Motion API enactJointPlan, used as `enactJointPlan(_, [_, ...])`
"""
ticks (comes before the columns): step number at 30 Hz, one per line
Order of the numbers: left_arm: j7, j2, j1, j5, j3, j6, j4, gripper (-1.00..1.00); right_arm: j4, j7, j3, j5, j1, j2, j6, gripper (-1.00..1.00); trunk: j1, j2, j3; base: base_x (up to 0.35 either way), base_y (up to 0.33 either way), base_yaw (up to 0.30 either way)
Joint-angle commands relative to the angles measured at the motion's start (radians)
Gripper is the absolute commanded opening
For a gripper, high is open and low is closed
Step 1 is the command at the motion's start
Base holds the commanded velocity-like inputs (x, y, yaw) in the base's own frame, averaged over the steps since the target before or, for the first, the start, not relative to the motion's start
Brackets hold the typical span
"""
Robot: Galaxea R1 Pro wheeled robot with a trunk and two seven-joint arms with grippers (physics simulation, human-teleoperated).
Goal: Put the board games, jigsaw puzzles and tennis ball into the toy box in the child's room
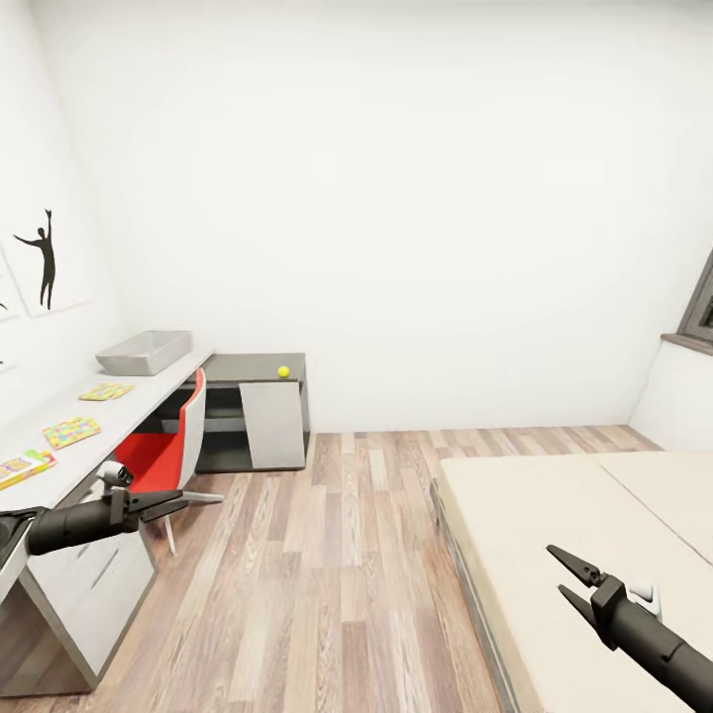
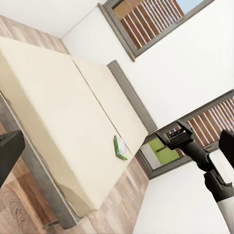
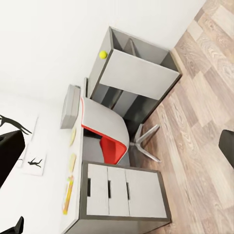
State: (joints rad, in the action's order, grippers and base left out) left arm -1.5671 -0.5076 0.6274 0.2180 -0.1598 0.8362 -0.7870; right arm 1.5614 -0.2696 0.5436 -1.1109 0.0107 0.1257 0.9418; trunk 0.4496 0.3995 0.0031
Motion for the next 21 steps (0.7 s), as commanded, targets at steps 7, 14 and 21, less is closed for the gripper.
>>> enactJointPlan(7, [-0.004, 0.0, 0.0, 0.0, 0.0, 0.011, 0.001, 1.0, 0.0, -0.009, 0.001, 0.008, 0.0, 0.0, 0.003, 1.0, 0.0, 0.0, 0.0, 0.0, 0.0, -0.012])
enactJointPlan(14, [-0.004, 0.0, 0.0, 0.0, 0.0, 0.011, 0.0, 1.0, 0.0, -0.008, 0.001, 0.008, 0.0, 0.0, 0.003, 1.0, 0.0, 0.0, 0.0, 0.0, 0.0, -0.002])
enactJointPlan(21, [-0.004, 0.0, 0.0, 0.0, 0.0, 0.011, 0.0, 1.0, 0.0, -0.009, 0.001, 0.008, 0.0, 0.0, 0.003, 1.0, 0.0, 0.0, 0.0, 0.0, -0.001, 0.0])
